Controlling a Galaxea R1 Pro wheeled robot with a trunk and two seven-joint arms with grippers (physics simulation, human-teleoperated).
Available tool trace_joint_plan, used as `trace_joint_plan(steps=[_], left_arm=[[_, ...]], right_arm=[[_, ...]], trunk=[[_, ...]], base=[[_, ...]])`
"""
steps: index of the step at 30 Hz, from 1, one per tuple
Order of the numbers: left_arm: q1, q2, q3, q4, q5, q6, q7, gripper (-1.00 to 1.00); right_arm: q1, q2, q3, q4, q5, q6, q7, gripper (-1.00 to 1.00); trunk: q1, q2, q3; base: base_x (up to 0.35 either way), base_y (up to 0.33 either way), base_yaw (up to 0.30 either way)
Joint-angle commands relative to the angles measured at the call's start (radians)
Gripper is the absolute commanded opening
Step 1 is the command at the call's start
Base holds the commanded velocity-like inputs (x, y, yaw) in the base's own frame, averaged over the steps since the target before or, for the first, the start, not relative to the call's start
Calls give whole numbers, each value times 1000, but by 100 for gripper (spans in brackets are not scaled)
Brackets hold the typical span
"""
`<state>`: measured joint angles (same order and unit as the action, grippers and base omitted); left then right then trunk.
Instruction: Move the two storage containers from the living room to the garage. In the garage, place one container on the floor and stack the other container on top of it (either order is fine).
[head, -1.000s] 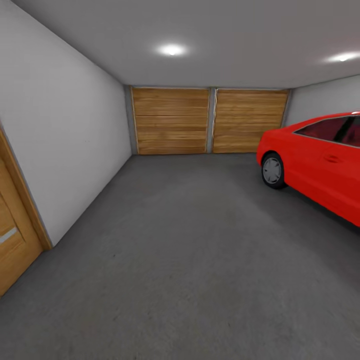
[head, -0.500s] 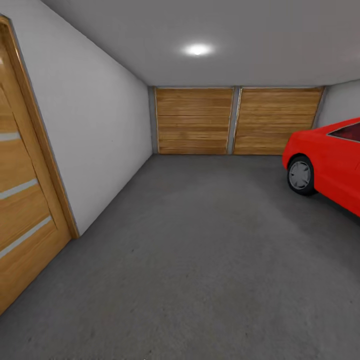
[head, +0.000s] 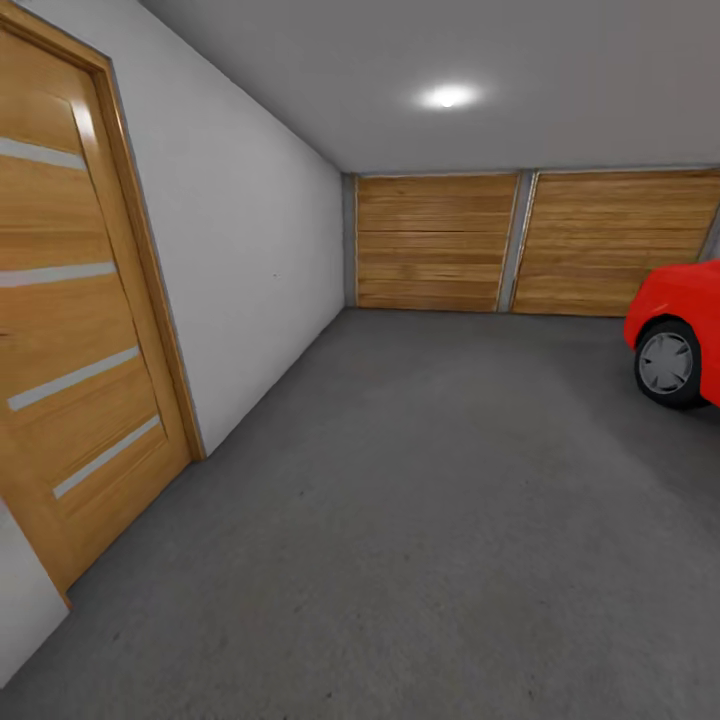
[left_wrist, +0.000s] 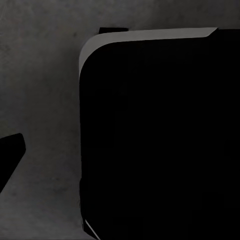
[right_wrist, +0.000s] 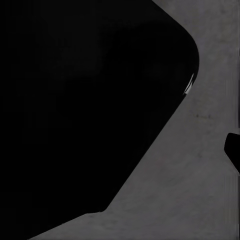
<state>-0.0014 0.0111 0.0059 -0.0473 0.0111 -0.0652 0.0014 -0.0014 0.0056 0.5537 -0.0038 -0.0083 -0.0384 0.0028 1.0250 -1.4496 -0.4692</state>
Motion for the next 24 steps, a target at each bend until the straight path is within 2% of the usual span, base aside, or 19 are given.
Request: trace_joint_plan(steps=[1,15,24], left_arm=[[0,0,0,0,1,-2,0,100],[0,1,0,0,3,-1,0,100],[0,0,0,0,6,1,0,100]], right_arm=[[0,0,2,0,-1,-3,0,100],[0,3,2,0,-1,-3,0,100],[0,3,3,0,-1,-3,0,100]], trunk=[[0,0,-1],[0,0,-1],[0,0,-1]], base=[[0,0,189],[7,0,35],[251,0,0]])
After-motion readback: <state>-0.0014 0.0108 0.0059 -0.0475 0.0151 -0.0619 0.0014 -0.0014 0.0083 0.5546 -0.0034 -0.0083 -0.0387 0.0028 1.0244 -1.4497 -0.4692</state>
